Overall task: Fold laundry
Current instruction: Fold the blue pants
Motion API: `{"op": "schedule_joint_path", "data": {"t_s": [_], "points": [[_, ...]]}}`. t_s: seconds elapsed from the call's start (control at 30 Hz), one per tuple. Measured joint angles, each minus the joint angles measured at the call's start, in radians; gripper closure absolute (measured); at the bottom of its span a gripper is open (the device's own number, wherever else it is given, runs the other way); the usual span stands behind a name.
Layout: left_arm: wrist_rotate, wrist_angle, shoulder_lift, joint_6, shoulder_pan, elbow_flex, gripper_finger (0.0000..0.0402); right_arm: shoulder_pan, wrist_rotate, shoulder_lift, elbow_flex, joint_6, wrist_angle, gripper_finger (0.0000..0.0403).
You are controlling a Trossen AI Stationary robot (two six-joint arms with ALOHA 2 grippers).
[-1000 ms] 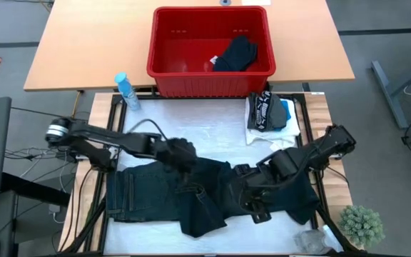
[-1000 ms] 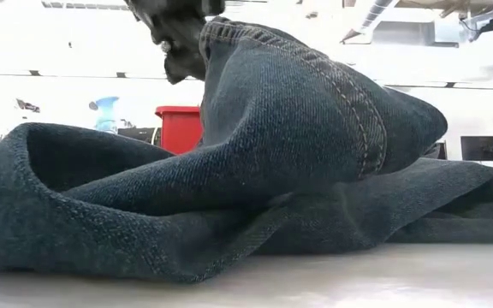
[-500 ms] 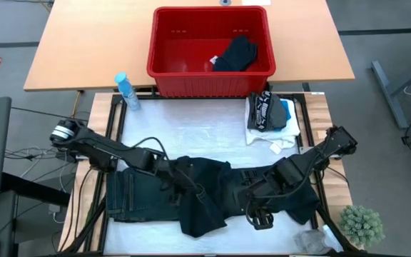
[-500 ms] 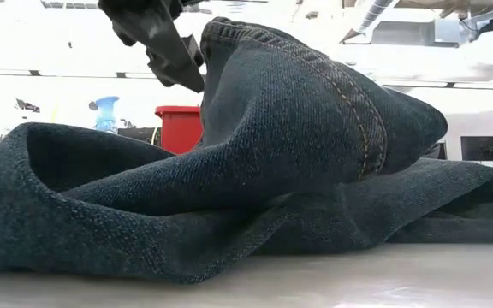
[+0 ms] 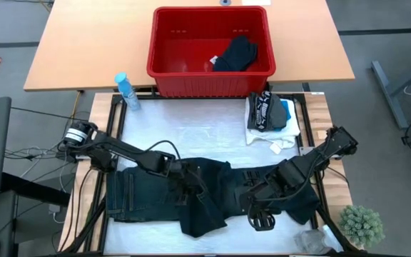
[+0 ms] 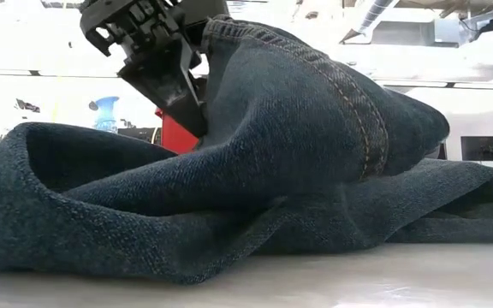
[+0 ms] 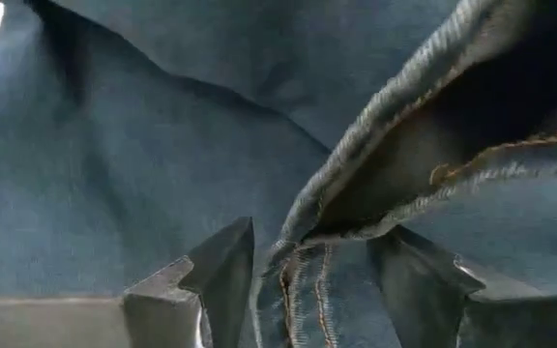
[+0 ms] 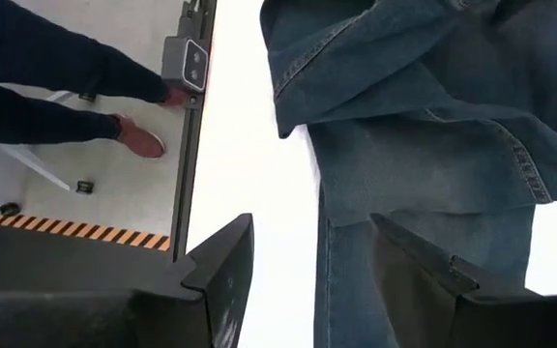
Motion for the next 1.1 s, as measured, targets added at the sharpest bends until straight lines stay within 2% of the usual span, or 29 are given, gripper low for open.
{"op": "schedule_joint_path", "data": {"t_s": [0.1,0.17,0.33,0.37,0.5,0.73,0.9,1.1], "points": [[0.026,-0.008,0.002,-0.029,0.013,0.0,0.0224,0.0,0.053,0.0,0.0,0.0,-0.004,0.0183],[0.024,-0.014,-0.002,-0.059,0.019,0.0,0.0252,0.0,0.112,0.0,0.0,0.0,-0.006,0.0189],[0.03,-0.039,-0.012,-0.142,0.025,0.001,0.0376,-0.013,0.237,0.0,0.0,0.0,-0.005,0.0217],[0.034,-0.035,-0.013,-0.151,0.025,0.001,0.0387,-0.016,0.254,0.0,0.0,-0.001,-0.005,0.0225],[0.035,-0.042,-0.013,-0.176,0.018,0.009,0.0399,-0.031,0.266,0.0,-0.001,-0.001,-0.004,0.0254],[-0.009,-0.274,-0.115,-0.227,0.009,0.088,0.0401,-0.052,0.322,0.0,-0.001,-0.001,-0.003,0.0296],[-0.08,-0.405,-0.246,-0.355,-0.003,0.096,0.0401,-0.097,0.335,0.001,-0.056,-0.001,0.039,0.0325],[-0.155,-0.527,-0.377,-0.544,-0.018,0.096,0.0401,-0.169,0.29,0.002,-0.183,-0.08,0.151,0.0388]]}}
